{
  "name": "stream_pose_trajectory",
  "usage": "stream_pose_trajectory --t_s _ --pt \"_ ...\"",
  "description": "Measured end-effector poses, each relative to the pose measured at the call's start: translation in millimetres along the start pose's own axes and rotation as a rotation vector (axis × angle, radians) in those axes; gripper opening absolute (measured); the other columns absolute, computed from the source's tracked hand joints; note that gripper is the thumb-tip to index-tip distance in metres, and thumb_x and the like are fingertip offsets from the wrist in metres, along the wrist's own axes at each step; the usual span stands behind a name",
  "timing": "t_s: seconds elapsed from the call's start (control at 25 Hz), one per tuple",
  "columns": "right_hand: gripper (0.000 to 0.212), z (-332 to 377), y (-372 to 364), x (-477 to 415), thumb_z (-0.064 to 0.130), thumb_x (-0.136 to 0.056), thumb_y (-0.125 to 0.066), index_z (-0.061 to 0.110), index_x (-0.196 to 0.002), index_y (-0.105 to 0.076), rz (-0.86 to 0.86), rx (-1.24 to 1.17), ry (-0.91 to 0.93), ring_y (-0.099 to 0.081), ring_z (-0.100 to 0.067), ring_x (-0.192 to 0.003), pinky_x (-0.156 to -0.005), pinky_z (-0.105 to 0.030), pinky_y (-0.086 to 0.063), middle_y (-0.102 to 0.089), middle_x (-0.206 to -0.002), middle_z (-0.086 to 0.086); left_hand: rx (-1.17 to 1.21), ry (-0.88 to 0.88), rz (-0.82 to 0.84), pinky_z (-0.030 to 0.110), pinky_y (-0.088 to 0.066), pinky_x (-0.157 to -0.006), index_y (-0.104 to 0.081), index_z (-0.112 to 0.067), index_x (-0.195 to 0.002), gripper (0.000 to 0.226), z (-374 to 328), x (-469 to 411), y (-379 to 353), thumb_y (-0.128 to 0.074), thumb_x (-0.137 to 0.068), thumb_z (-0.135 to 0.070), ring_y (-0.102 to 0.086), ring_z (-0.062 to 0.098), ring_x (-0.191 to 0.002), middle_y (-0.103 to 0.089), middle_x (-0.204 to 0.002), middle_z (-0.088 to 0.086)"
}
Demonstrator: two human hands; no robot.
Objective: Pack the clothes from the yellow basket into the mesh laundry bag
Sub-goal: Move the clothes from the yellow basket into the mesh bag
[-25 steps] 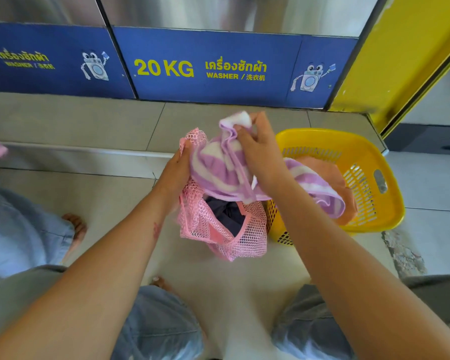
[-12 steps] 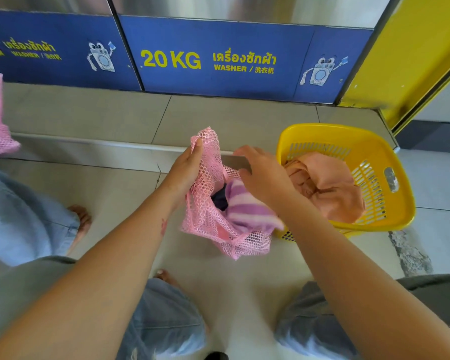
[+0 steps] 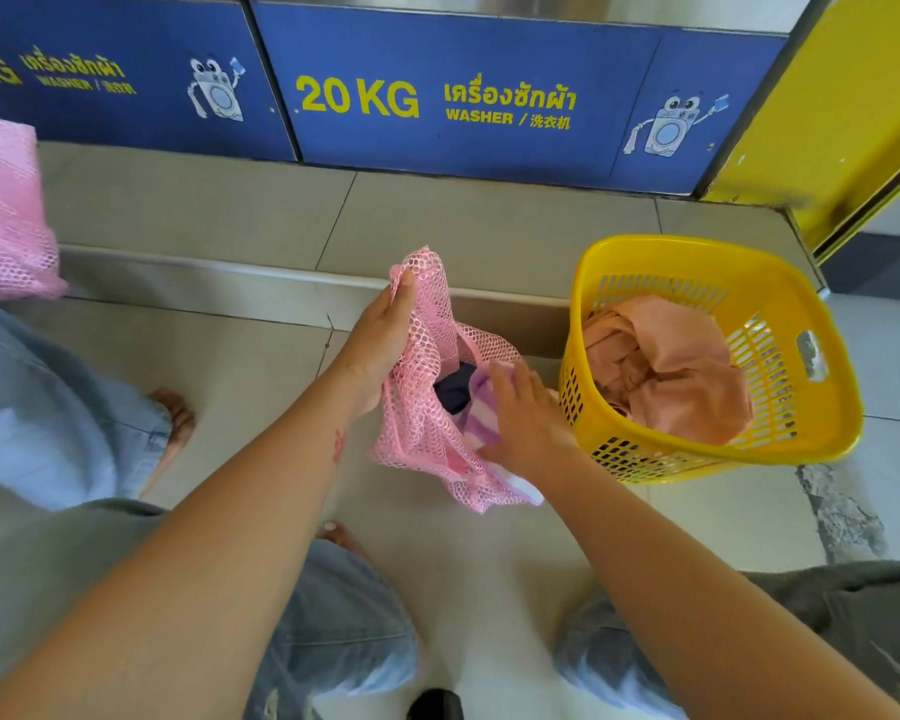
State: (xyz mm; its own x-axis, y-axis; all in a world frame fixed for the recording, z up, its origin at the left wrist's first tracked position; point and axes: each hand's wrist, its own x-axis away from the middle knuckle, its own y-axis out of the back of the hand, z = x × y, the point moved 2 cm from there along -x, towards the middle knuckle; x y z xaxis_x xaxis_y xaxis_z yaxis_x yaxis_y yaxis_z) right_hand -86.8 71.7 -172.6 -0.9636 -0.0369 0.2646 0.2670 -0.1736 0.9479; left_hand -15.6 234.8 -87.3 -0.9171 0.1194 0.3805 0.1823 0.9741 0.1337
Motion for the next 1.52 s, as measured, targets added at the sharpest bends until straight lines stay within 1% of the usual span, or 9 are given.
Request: stream_pose_trajectory --t_s 0.12,0.24,0.48,0.72,0.88,1.04,1.2,1.36,1.52 --pt "0.109 -7.6 -17.9 -10.0 0.056 -0.074 -0.071 0.018 -0.150 -0.003 0.152 -0.073 -0.216 -0.040 -0.039 -0.132 -0.104 -0.045 -0.040 -0.036 -0.146 -0.017 -0.010 0.022 -0.017 0.047 -0.023 -0.117 -0.023 -0.034 -0.151 0.068 8.1 -6.8 9.9 -0.028 -0.093 -0.068 -0.027 0.019 -0.145 -0.028 -0.158 -0.005" --pt "0.051 -7.7 -22.2 -20.4 0.034 -0.089 -0.055 0.020 -0.134 -0.037 0.181 -0.257 -0.277 -0.051 -0.037 -0.122 -0.096 -0.041 -0.043 -0.055 -0.130 -0.012 -0.016 0.028 0.003 0.044 -0.022 -0.115 -0.024 -0.036 -0.151 0.066 15.3 -10.3 15.8 -0.029 -0.093 -0.068 -0.027 0.018 -0.145 -0.028 -0.158 -0.006" --pt "0.021 36.4 31.0 -48.9 0.016 -0.093 -0.052 0.025 -0.112 -0.053 -0.165 -0.962 -0.109 -0.062 -0.016 -0.091 -0.070 -0.018 -0.048 -0.064 -0.094 0.002 -0.111 -0.032 0.136 0.031 -0.028 -0.113 -0.041 -0.034 -0.144 0.052 10.3 -12.7 8.5 -0.034 -0.098 -0.056 -0.043 0.006 -0.129 -0.048 -0.145 -0.008" --pt "0.043 59.9 -11.0 -42.0 0.026 -0.102 -0.038 0.011 -0.142 -0.040 0.413 -0.118 0.073 -0.033 -0.034 -0.139 -0.117 -0.047 -0.023 -0.039 -0.150 -0.011 -0.107 -0.140 0.172 0.033 -0.021 -0.115 -0.029 -0.033 -0.150 0.059 -12.5 -11.7 -2.8 -0.031 -0.097 -0.059 -0.030 0.010 -0.141 -0.033 -0.156 -0.008" --pt "0.054 19.9 -37.3 -31.3 0.048 -0.096 -0.031 0.040 -0.148 -0.022 0.442 0.074 -0.102 -0.016 -0.026 -0.147 -0.114 -0.066 -0.003 -0.020 -0.160 0.005 -0.003 -0.096 0.100 0.049 -0.029 -0.115 -0.031 -0.039 -0.147 0.074 -12.7 -16.1 19.1 -0.035 -0.084 -0.077 -0.039 0.017 -0.139 -0.040 -0.153 -0.007" --pt "0.065 18.0 -19.6 -33.2 0.060 -0.084 -0.025 0.042 -0.146 -0.019 0.423 -0.122 -0.167 -0.028 -0.035 -0.142 -0.112 -0.062 -0.020 -0.024 -0.158 -0.001 -0.140 -0.144 0.080 0.031 -0.019 -0.112 -0.030 -0.034 -0.150 0.063 -10.7 -3.5 14.3 -0.030 -0.095 -0.064 -0.031 0.008 -0.139 -0.034 -0.155 -0.008" --pt "0.056 29.7 9.9 -33.0 0.048 -0.090 -0.039 0.032 -0.141 -0.024 0.242 -0.250 -0.052 -0.056 -0.034 -0.116 -0.092 -0.052 -0.050 -0.047 -0.139 -0.007 -0.273 -0.152 0.083 0.023 -0.020 -0.103 -0.025 -0.027 -0.152 0.060 -11.7 12.2 1.3 -0.027 -0.099 -0.055 -0.028 0.014 -0.143 -0.030 -0.157 -0.005" --pt "0.064 17.6 61.8 -17.2 0.036 -0.097 -0.045 0.027 -0.153 -0.015 -0.128 -0.174 -0.013 -0.018 -0.028 -0.148 -0.116 -0.047 -0.026 -0.015 -0.162 -0.005 -0.273 -0.151 0.018 0.023 -0.021 -0.102 -0.025 -0.026 -0.152 0.058 -15.7 19.0 -11.5 -0.026 -0.100 -0.053 -0.028 0.017 -0.144 -0.030 -0.157 -0.003" --pt "0.063 -35.2 102.0 -4.1 0.034 -0.094 -0.048 0.021 -0.151 -0.024 -0.416 -0.224 -0.125 -0.017 -0.029 -0.148 -0.119 -0.044 -0.020 -0.023 -0.160 -0.008 -0.241 -0.157 -0.068 0.027 -0.025 -0.106 -0.031 -0.025 -0.150 0.056 -23.9 16.6 -31.2 -0.026 -0.101 -0.052 -0.032 0.021 -0.142 -0.035 -0.155 0.002"
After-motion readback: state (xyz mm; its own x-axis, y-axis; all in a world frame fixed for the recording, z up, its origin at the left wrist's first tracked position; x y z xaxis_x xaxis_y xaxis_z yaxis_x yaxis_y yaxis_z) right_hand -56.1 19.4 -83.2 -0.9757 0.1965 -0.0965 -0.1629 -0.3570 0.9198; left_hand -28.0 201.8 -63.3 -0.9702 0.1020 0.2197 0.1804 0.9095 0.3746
